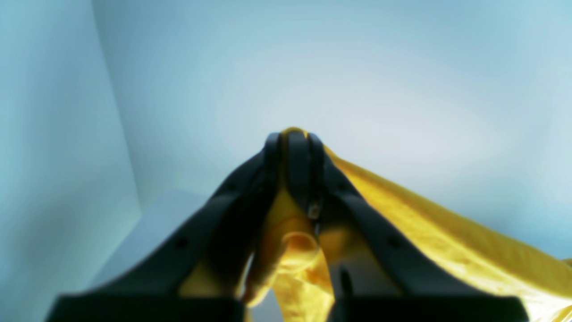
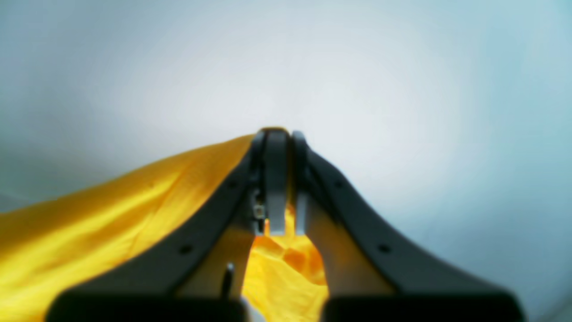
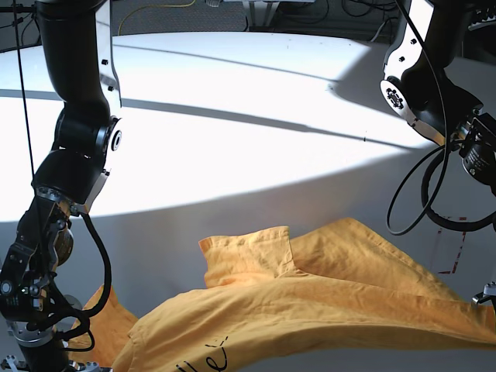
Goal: Fold the T-shirt properly
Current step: 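Lift the shirt high with both grippers and shake it out, then lower the shirt flat onto the table, drawing it toward the robot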
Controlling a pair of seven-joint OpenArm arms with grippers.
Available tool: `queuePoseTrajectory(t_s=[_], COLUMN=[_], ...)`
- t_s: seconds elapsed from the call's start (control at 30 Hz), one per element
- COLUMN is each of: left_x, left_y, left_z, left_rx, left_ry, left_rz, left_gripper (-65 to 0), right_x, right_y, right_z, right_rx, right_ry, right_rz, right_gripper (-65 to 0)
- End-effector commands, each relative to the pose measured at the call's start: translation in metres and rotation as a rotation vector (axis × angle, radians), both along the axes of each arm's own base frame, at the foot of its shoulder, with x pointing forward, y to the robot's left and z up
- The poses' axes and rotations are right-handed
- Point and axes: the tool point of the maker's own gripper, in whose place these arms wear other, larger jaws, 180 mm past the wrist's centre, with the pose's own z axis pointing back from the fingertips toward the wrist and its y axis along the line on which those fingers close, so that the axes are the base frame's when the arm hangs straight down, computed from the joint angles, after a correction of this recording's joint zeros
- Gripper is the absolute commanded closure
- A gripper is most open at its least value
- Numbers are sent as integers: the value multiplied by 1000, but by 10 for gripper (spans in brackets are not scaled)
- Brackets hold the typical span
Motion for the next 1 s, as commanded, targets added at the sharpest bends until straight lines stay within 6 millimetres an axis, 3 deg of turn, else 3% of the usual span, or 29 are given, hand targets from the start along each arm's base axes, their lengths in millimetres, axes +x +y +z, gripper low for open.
queuePoseTrajectory(t_s=[0.0, 0.2, 0.37, 0.47, 0.7, 0.83, 0.97], left_x=[-7, -9, -7, -4, -1, -9, -26], left_y=[-1, 1, 0, -3, 2, 4, 11], left_z=[60, 87, 84, 66, -3, -42, -87], left_rx=[47, 62, 79, 81, 74, 51, 6], left_ry=[-144, -194, -179, -134, 25, 99, 183], left_rz=[25, 47, 43, 35, 38, 14, 2], left_gripper=[0, 0, 0, 0, 0, 0, 0], right_x=[-8, -17, -20, -21, -29, -48, -69], right_y=[-8, -17, -19, -25, -28, -37, -29], right_z=[71, 111, 111, 95, 14, -43, -101], right_rx=[-33, -56, -67, -82, -133, -116, -90], right_ry=[-152, -217, -219, -194, -67, 12, 105], right_rz=[-10, -31, -38, -54, -66, -89, -81], right_gripper=[-6, -6, -6, -6, -6, -6, -6])
